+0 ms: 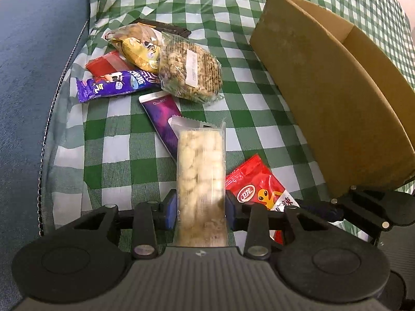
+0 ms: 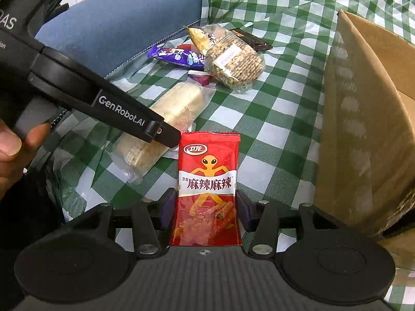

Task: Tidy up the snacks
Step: 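Carry the red packet with the right tool while the left tool carries the bread bar to the box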

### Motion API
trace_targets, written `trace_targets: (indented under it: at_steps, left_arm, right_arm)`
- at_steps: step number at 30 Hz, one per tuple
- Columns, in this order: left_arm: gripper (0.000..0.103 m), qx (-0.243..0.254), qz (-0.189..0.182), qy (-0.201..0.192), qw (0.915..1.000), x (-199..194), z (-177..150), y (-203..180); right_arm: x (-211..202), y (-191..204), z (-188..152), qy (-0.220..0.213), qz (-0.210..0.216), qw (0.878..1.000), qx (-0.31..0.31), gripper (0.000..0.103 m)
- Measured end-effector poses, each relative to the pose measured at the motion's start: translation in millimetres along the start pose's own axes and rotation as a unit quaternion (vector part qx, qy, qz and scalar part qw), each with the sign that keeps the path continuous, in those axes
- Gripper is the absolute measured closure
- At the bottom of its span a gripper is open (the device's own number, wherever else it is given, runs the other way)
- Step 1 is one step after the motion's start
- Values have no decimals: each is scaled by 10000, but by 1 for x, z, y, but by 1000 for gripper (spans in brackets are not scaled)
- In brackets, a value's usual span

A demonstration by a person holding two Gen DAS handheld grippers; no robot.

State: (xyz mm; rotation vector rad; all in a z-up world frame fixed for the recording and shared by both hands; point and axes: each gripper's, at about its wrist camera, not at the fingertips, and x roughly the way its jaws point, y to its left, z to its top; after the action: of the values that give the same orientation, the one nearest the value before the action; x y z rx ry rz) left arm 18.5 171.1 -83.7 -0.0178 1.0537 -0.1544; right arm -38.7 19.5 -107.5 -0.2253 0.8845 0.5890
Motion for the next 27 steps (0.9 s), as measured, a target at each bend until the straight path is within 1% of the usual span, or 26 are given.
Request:
trace_targets:
  at_steps: [3, 7, 13, 15, 18, 22, 27]
  left_arm:
    - [62, 3, -7, 35, 10000, 0, 0, 1]
    - [62, 23, -17, 71, 10000, 2, 0, 1]
    - [62, 26, -27, 71, 10000, 3, -1, 2]
    - [63, -44, 40, 0, 10000, 2, 0, 3]
    - [63, -123, -11, -99, 9999, -2, 0, 5]
    - [63, -175, 13, -269, 9995, -8, 0, 5]
    - [63, -236, -1, -682, 9974, -23, -2, 5]
  right_arm:
    - [0, 2, 1, -9, -30, 10000, -56, 50]
    - [-1, 1, 0, -37, -49, 9999, -116, 53]
    - [-4, 1, 0, -99, -122, 9998, -138, 56]
    - [-5, -1, 0, -132, -169, 9997, -94, 56]
    - [-7, -4, 1, -181, -217, 9996, -28, 57]
    - [-12, -4, 1, -277, -255, 9993, 5, 57]
    - [-22, 0, -3, -508, -345, 9981, -93, 57]
